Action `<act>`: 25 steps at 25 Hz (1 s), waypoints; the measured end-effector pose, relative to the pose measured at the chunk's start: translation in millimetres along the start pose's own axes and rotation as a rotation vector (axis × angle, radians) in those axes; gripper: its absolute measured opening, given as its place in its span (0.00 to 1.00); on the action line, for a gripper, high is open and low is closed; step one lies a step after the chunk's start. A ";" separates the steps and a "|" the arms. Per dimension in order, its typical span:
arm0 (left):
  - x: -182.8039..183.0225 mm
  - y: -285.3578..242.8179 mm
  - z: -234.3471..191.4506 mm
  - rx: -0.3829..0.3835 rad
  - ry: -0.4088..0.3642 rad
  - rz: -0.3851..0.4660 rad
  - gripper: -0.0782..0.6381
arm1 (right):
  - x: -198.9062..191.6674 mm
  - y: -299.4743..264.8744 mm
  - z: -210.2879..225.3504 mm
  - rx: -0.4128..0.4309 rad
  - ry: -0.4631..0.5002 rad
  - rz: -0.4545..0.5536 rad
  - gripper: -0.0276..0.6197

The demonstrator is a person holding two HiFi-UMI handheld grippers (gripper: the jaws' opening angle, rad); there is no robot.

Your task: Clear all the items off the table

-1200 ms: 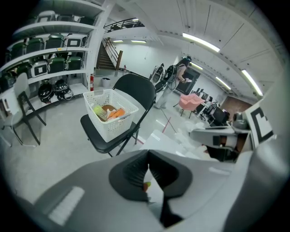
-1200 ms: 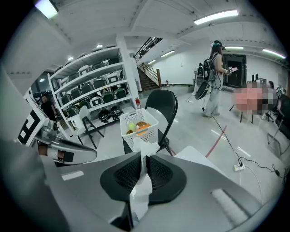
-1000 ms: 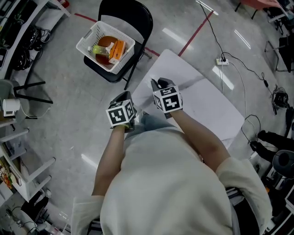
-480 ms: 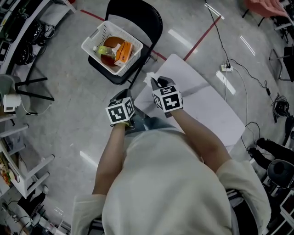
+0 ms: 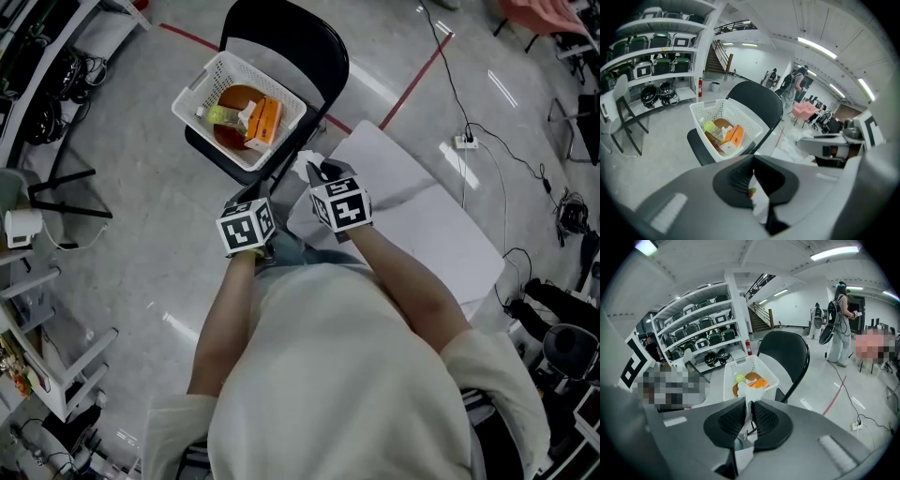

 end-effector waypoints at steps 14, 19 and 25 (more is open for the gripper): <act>62.2 -15.3 -72.7 -0.030 -0.005 -0.084 0.12 | 57.7 -64.8 -46.7 0.005 -0.003 -0.061 0.08; 82.2 -19.0 -97.4 -0.040 -0.014 -0.108 0.12 | 69.0 -86.5 -59.9 -0.005 -0.021 -0.093 0.08; 96.5 -29.2 -123.2 -0.055 -0.016 -0.139 0.12 | 77.9 -115.3 -77.5 -0.004 -0.023 -0.133 0.08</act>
Point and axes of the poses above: the fingertips, and each gripper's own axes: y backward along the fingers, z to its right, x out of its top, the point moved 7 cm from there along y, backward along the fingers, and after that the axes turned 14 degrees about -x, right-handed, at the moved point
